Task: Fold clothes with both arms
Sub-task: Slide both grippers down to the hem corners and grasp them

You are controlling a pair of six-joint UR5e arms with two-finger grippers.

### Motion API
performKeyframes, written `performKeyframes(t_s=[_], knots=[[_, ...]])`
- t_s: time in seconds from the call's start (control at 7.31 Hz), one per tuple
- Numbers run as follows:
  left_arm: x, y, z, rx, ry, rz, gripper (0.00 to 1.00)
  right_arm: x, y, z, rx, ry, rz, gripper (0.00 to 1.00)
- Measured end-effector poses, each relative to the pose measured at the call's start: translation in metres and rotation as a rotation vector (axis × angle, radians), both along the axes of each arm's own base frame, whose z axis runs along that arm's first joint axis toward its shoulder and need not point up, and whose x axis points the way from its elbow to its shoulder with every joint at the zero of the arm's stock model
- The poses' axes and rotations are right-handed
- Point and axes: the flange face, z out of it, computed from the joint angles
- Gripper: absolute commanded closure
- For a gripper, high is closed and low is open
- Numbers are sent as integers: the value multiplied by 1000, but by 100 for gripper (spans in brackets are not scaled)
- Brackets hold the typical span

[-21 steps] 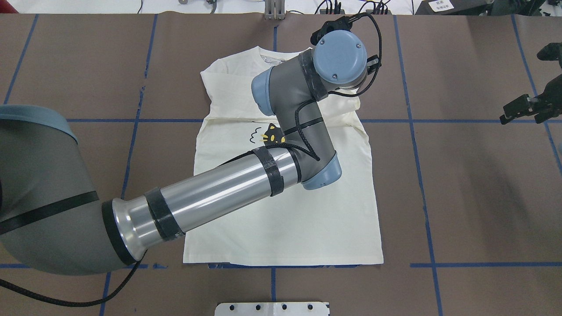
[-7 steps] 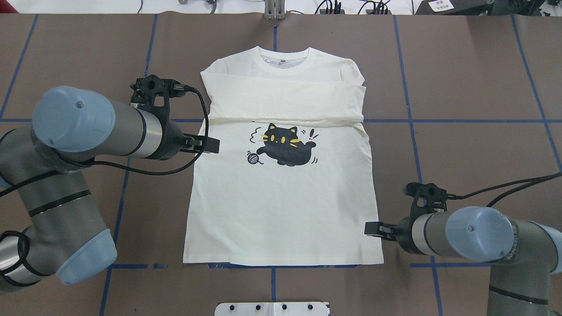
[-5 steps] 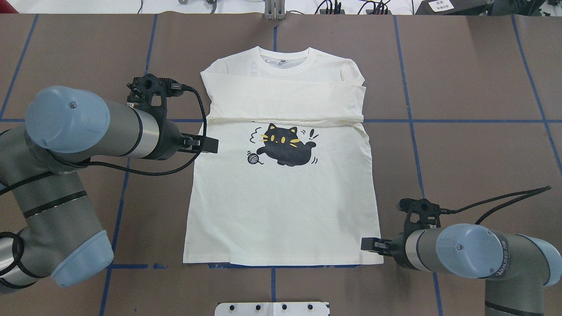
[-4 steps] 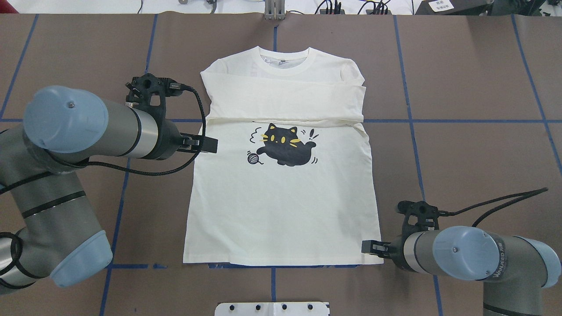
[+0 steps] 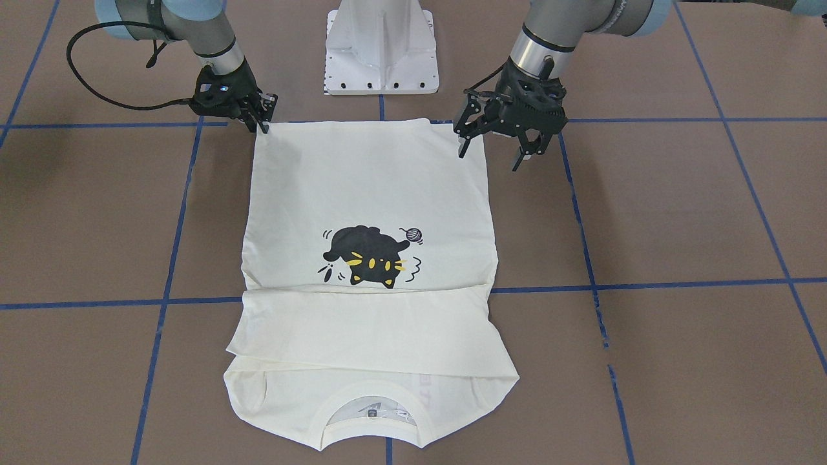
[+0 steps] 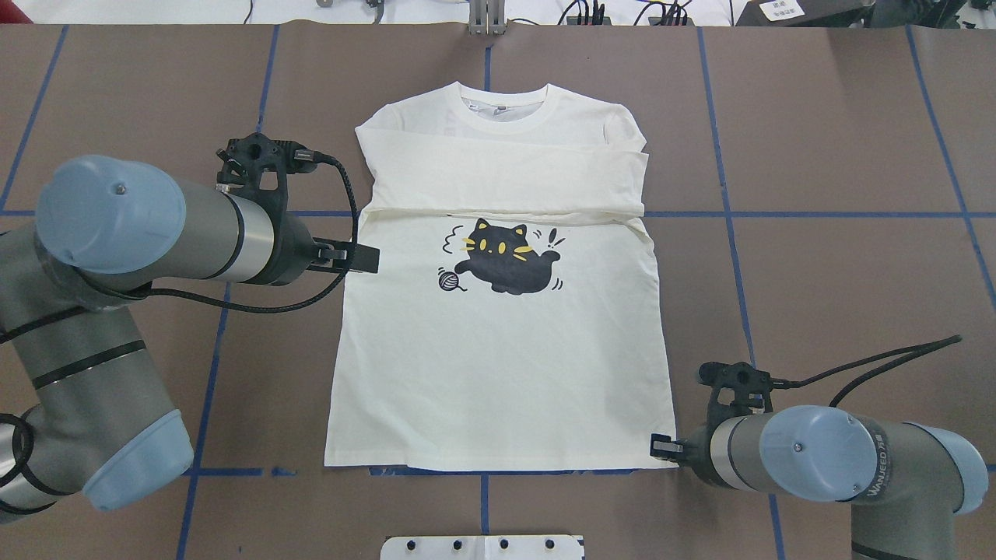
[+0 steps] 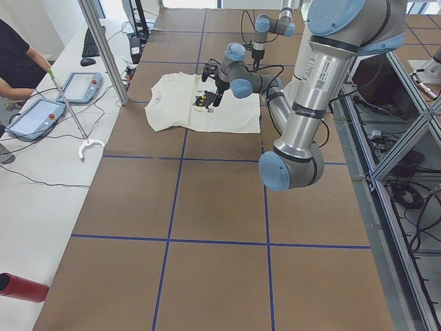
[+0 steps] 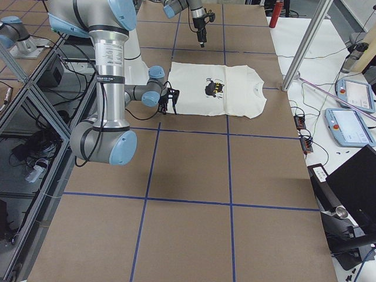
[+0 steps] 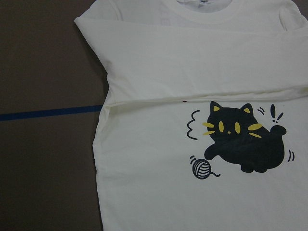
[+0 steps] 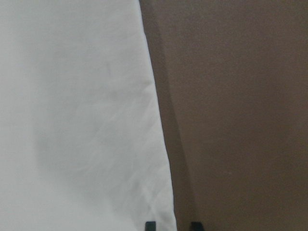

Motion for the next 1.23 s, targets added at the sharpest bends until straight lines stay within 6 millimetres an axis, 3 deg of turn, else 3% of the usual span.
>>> performKeyframes(t_s=[0.41,0.68,0.96,1.23], knots=[[0,0,1,-1,-2,-2,0,-3,5,-3,2,-5,-11,100],[1,8,29,-67,-7,-19,0,4,4,-16,10,-33,-2,100],[21,50,63,-231,74,-38,3,20,0,-36,17,-75,9,100],[59,103,77,-341,56,-38,11,32,-3,-52,24,-110,21,100]])
